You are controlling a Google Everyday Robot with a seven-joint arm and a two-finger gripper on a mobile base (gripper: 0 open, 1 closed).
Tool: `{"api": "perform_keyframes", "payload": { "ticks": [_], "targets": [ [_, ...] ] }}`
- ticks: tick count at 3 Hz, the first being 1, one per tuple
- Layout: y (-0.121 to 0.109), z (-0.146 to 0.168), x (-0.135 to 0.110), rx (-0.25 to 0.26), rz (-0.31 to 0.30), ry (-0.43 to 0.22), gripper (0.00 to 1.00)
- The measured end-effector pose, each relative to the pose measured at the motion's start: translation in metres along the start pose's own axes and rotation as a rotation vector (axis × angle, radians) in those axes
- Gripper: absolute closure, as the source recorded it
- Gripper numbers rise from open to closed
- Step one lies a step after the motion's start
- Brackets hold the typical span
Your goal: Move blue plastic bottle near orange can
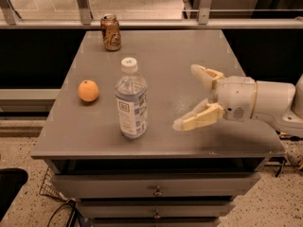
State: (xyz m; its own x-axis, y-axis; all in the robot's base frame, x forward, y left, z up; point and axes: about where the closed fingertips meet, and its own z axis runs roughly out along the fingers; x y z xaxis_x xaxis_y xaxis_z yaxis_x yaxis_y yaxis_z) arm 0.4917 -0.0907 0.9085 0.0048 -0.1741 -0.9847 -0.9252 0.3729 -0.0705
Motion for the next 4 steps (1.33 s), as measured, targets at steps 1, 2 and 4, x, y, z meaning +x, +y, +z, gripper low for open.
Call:
{"api": "perform_keyframes", "payload": {
  "ticks": [1, 2, 4],
  "targets": [
    [0.004, 0.03, -0.005, -0.052, 0.015, -0.064, 0.0],
    [0.015, 0.057, -0.011, -0.109, 0.022, -0.104, 0.0],
    [0.043, 0.091, -0.017, -0.201, 0.032, -0.127, 0.0]
  ]
}}
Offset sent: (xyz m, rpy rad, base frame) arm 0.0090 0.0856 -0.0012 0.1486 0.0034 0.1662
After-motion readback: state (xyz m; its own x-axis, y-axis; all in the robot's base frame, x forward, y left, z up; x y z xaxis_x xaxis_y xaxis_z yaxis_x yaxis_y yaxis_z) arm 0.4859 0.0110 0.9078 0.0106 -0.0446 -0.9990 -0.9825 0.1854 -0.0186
